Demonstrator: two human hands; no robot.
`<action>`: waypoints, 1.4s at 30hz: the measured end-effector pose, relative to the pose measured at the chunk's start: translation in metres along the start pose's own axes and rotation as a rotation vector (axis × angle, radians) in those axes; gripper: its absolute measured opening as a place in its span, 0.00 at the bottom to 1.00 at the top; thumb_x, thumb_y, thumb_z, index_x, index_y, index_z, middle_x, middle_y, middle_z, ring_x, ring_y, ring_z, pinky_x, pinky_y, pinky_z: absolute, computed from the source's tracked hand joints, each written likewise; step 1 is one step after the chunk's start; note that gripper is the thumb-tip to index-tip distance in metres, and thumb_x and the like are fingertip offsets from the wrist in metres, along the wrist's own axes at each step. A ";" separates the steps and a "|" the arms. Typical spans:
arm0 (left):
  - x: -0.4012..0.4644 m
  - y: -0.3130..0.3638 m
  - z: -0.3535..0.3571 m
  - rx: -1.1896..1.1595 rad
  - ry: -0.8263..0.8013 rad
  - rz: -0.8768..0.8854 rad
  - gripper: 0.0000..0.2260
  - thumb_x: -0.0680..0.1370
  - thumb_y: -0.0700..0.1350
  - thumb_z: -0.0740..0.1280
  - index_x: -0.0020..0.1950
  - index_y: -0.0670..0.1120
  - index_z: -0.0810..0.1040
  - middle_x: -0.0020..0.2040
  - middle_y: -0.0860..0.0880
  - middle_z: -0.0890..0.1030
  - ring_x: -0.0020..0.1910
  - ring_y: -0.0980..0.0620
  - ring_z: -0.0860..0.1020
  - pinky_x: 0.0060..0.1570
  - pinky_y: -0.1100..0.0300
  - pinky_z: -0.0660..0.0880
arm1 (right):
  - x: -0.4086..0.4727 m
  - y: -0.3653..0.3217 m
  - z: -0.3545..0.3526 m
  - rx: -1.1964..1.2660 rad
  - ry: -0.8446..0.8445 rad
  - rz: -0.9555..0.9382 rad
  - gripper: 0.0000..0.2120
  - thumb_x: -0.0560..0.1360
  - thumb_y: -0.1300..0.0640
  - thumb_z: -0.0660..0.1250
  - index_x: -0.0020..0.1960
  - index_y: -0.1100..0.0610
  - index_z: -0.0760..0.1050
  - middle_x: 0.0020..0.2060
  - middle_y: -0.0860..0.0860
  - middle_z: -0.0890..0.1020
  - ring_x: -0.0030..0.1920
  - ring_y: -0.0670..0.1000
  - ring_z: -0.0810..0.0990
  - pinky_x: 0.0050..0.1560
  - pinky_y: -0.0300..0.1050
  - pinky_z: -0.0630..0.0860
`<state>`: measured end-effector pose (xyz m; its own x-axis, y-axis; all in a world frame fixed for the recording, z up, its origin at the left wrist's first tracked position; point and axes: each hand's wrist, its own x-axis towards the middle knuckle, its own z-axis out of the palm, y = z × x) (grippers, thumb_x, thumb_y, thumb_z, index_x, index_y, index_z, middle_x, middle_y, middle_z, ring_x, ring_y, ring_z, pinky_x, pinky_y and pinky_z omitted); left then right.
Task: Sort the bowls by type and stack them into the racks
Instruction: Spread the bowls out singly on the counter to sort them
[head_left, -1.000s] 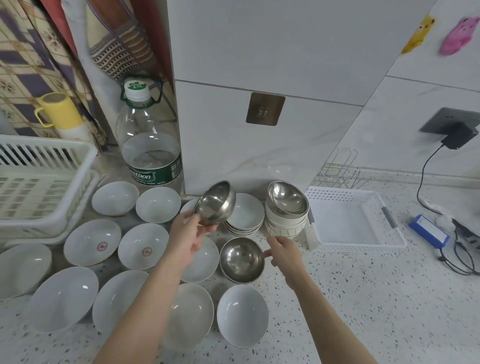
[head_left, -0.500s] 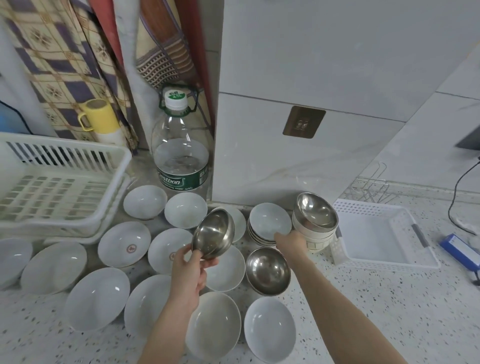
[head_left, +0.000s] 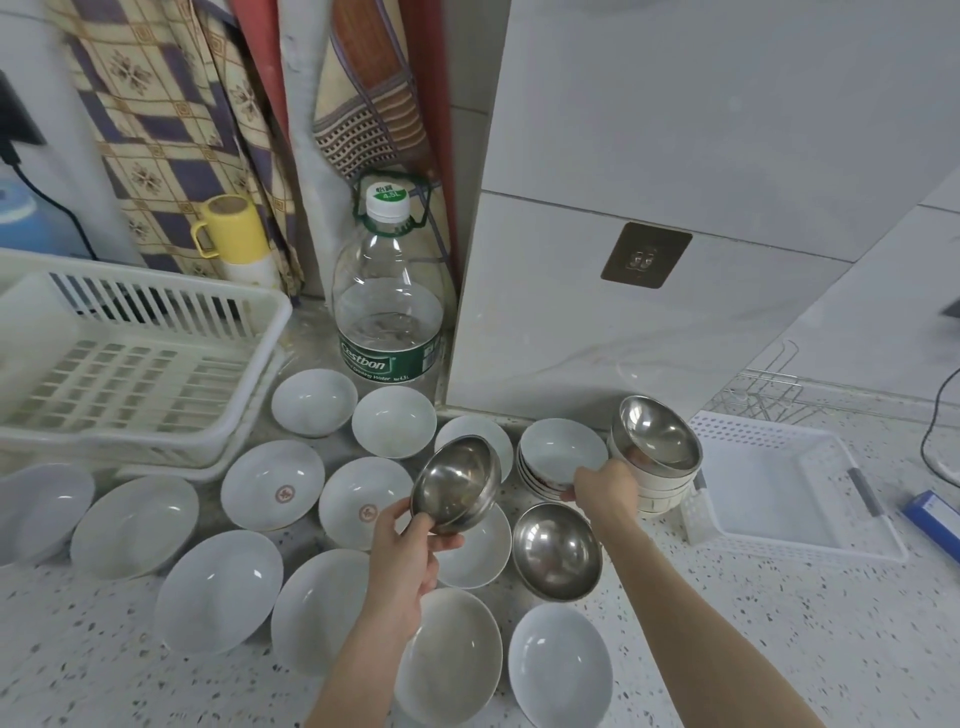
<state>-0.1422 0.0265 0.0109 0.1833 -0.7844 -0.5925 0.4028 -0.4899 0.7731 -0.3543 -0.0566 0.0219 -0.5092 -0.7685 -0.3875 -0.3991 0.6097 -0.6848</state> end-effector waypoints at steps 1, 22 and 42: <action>-0.002 0.000 -0.001 -0.002 0.001 0.004 0.13 0.82 0.43 0.63 0.66 0.47 0.69 0.37 0.39 0.85 0.26 0.54 0.78 0.16 0.67 0.58 | 0.000 0.000 0.001 0.012 0.003 0.006 0.15 0.72 0.66 0.59 0.57 0.68 0.74 0.26 0.52 0.82 0.23 0.42 0.76 0.24 0.37 0.67; -0.035 -0.021 0.012 0.146 0.105 0.147 0.12 0.80 0.41 0.64 0.63 0.51 0.71 0.45 0.37 0.84 0.25 0.56 0.79 0.18 0.66 0.60 | -0.066 0.056 -0.063 0.511 -0.106 -0.055 0.16 0.73 0.68 0.58 0.58 0.57 0.74 0.26 0.57 0.80 0.22 0.47 0.75 0.22 0.37 0.69; -0.110 -0.153 0.159 0.459 0.017 0.227 0.20 0.80 0.46 0.66 0.68 0.56 0.61 0.35 0.50 0.86 0.31 0.62 0.81 0.36 0.60 0.72 | -0.034 0.211 -0.201 0.661 -0.038 0.048 0.18 0.75 0.69 0.58 0.61 0.57 0.76 0.22 0.61 0.77 0.20 0.49 0.68 0.21 0.39 0.64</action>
<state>-0.3665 0.1274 -0.0056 0.2366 -0.8858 -0.3993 -0.0836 -0.4280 0.8999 -0.5745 0.1371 0.0148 -0.4826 -0.7574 -0.4398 0.1808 0.4052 -0.8962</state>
